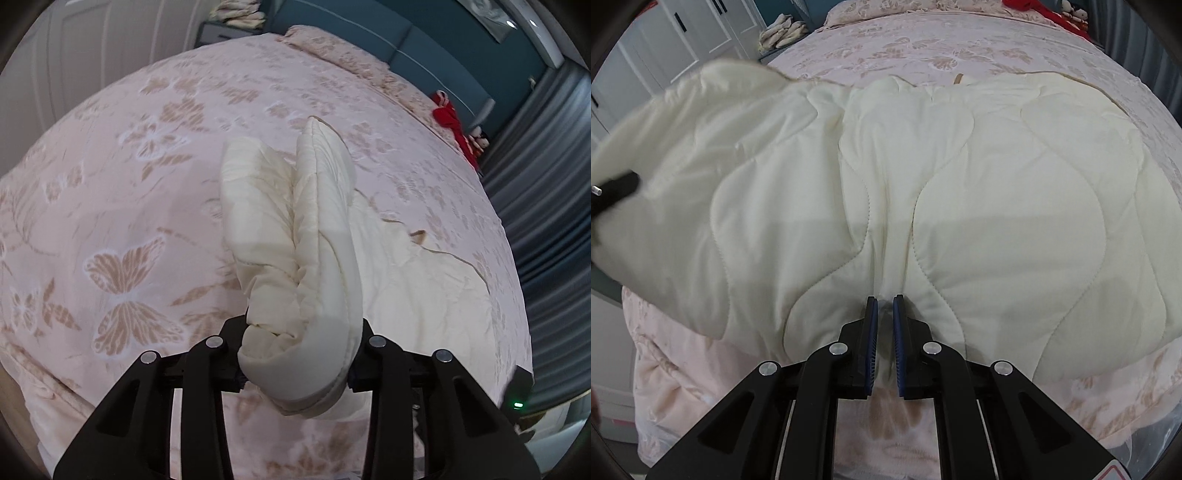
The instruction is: Fold large clothes
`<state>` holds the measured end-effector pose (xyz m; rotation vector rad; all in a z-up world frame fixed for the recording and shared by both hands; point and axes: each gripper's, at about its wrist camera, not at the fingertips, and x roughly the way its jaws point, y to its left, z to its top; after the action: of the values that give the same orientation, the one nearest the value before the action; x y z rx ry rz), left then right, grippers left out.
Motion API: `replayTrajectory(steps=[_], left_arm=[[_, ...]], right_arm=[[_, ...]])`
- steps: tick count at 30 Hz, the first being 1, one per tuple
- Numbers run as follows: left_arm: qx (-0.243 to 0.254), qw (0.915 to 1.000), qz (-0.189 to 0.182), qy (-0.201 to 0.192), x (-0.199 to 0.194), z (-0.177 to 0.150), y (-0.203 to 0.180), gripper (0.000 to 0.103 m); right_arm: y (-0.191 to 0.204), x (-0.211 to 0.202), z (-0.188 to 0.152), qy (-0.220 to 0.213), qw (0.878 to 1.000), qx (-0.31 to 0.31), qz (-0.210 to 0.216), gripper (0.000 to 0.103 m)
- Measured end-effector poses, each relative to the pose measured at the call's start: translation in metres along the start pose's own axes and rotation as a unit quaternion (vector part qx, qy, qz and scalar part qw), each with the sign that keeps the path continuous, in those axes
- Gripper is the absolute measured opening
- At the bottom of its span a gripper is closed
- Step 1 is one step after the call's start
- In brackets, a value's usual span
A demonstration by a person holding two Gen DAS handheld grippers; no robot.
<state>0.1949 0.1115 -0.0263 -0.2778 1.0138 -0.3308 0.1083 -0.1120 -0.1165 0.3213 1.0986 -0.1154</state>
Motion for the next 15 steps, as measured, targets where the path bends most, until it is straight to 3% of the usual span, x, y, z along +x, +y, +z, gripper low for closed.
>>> replayTrajectory(steps=[8,15], left_arm=[[0.051,0.9987,0.005,-0.007,-0.015,-0.004,-0.040,0.035],[0.073,0.9973,0.004,-0.005,-0.021,-0.006,-0.059,0.035]], right_arm=[[0.005,0.008,-0.004,-0.014,1.000,-0.023,-0.014,0.005],[-0.006,-0.005,-0.021,-0.006,1.000,0.011,0.019,0.005]])
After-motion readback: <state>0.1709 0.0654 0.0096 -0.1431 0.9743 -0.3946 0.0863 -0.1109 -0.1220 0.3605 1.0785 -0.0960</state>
